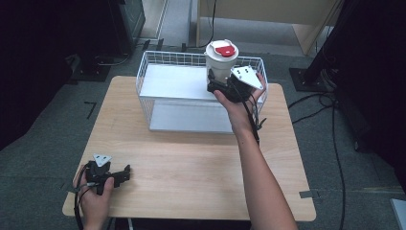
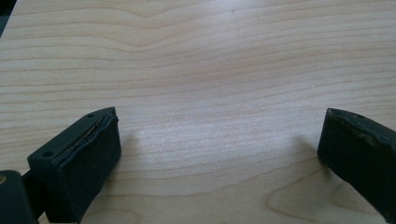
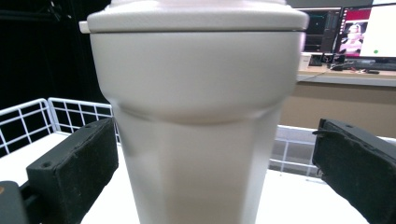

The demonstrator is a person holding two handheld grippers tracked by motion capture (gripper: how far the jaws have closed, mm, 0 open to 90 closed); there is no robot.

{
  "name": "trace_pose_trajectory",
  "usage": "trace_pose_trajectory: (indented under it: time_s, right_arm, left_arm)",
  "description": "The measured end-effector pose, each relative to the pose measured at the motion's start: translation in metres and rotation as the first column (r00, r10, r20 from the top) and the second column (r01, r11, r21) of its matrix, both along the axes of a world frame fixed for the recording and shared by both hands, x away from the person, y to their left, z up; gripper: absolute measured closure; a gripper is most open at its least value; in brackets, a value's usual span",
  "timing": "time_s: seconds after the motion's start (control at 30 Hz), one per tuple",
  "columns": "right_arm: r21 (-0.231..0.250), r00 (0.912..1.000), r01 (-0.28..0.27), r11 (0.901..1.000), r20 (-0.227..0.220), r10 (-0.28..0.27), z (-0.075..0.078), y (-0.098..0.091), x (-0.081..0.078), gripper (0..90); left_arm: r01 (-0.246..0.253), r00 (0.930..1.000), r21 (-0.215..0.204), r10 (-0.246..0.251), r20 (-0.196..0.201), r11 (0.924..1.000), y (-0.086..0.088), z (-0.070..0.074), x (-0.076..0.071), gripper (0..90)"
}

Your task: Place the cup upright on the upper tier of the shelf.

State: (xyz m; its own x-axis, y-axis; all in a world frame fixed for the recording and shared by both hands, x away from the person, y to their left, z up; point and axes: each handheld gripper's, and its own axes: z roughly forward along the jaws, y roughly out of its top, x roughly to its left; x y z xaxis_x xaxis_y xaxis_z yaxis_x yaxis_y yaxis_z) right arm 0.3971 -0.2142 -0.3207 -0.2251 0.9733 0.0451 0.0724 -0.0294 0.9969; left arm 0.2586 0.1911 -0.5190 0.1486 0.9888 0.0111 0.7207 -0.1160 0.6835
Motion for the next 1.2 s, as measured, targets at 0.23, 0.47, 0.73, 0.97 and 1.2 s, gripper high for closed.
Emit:
trace_pose_trajectory:
  time_s: [0.23,0.47,0.73,0.97,1.2]
  right_arm:
    - [-0.021,0.9999,0.014,0.9997,-0.005,-0.014,-0.003,-0.008,-0.005,0.1]
    - [-0.034,0.9996,0.024,0.9991,-0.016,-0.025,-0.01,-0.013,-0.011,0.1]
    - [-0.053,0.9996,0.024,0.9983,-0.014,-0.025,-0.015,-0.022,-0.027,0.2]
    - [-0.057,0.9996,0.026,0.998,-0.011,-0.027,-0.019,-0.033,-0.042,0.2]
    - [-0.058,0.9991,0.04,0.9975,-0.013,-0.04,-0.026,-0.049,-0.06,0.3]
  left_arm:
    - [0.002,1.0,0.002,-0.002,0.0,1.0,0.0,0.0,0.0,0.0]
    - [0.0,1.0,0.0,0.0,0.001,1.0,0.0,0.0,0.0,0.0]
    - [0.0,1.0,-0.001,0.0,0.001,1.0,0.0,0.0,0.0,0.0]
    - [0.001,1.0,0.0,-0.001,0.0,1.0,0.0,0.0,0.0,0.0]
    - [0.001,1.0,0.0,-0.001,0.002,1.0,0.0,0.0,0.0,0.0]
